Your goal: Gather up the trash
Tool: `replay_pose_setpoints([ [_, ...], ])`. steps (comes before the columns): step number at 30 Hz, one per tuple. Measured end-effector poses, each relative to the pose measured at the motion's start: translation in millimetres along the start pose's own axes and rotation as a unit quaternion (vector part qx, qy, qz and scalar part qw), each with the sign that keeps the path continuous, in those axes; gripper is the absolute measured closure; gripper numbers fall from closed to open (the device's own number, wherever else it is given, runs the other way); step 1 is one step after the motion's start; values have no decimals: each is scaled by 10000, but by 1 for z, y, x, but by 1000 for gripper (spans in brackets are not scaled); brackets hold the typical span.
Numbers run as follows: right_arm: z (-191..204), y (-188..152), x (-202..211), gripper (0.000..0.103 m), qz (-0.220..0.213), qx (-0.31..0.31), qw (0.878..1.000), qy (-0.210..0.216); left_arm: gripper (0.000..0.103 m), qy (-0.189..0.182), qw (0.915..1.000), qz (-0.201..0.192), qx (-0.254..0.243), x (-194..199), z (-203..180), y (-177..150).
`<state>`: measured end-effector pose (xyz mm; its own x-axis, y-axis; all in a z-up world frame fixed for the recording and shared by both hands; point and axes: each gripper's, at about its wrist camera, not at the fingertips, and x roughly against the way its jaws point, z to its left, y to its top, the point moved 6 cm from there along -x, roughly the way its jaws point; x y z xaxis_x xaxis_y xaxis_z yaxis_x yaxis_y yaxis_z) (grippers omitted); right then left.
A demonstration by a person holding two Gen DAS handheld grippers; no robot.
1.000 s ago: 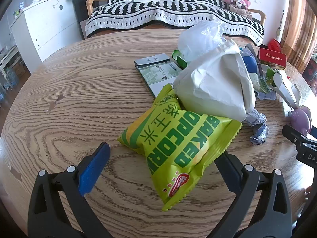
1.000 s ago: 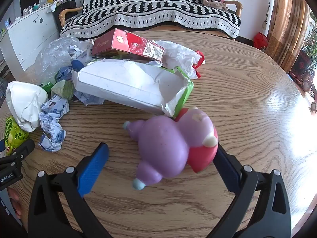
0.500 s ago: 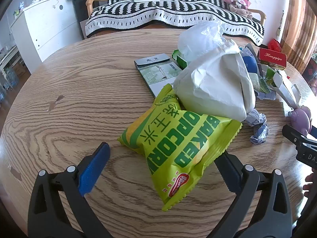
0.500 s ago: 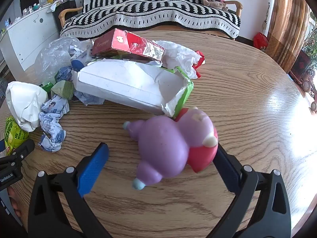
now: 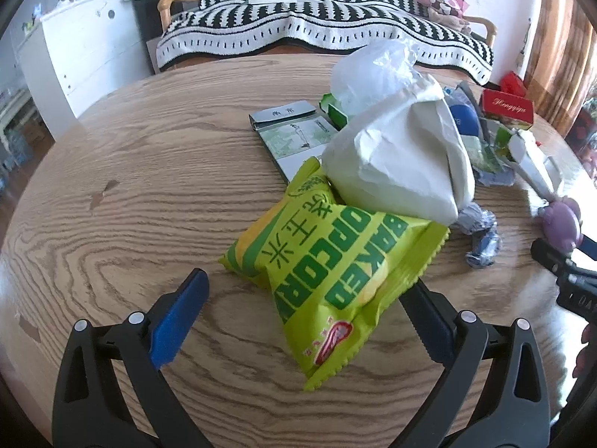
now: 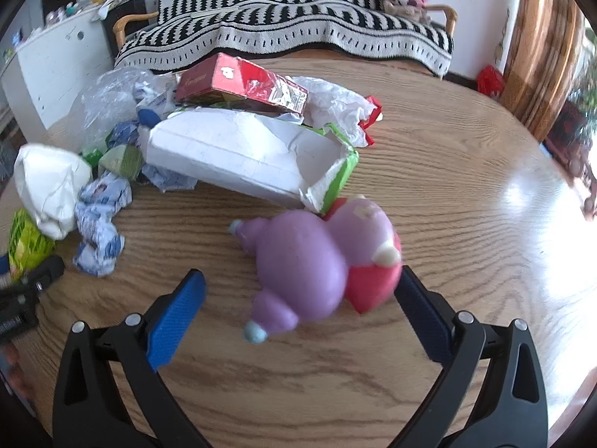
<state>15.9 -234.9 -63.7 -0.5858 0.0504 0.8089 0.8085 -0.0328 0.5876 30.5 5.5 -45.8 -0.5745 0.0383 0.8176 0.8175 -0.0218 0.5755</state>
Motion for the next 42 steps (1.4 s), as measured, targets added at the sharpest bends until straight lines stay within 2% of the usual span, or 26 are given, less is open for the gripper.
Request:
replay_pose_setpoints([
  [3, 6, -2, 34, 6, -523, 323, 9980, 138, 5, -164, 9997, -28, 174, 9, 6, -3],
  [4, 8, -1, 41, 6, -683, 334, 9970, 161, 5, -148, 9998, -56, 136, 7, -7, -1],
  [5, 9, 1, 53, 6, -957, 363, 9946, 167, 5, -112, 9999, -108, 22, 15, -1, -5],
  [7, 7, 4, 80, 6, -1506, 416, 9877, -32, 5, 24, 9996, -210, -172, 23, -2, -6],
  [9, 4, 3, 104, 6, -2054, 411, 9770, -410, 5, 80, 9994, -238, -254, 30, -1, -8],
  [13, -18, 1, 130, 6, -2613, 171, 9619, -780, 5, -6, 9994, -265, -237, 47, 2, -17],
  [17, -31, 2, 132, 6, -2668, 75, 9602, -822, 5, 92, 9992, -315, -212, 59, 17, -19],
  [21, -43, 0, 129, 6, -2552, -56, 9642, -713, 5, 231, 9990, -297, -220, 66, 30, -16],
  [25, -52, -3, 131, 6, -2533, -281, 9648, -651, 5, 289, 9990, -213, -256, 66, 32, -16],
  [30, -49, -3, 128, 6, -2477, -192, 9667, -617, 5, 315, 9988, -140, -334, 61, 27, -18],
  [42, -60, -5, 120, 6, -2285, -451, 9701, -675, 5, 285, 9994, -25, -203, 53, 28, -18],
])
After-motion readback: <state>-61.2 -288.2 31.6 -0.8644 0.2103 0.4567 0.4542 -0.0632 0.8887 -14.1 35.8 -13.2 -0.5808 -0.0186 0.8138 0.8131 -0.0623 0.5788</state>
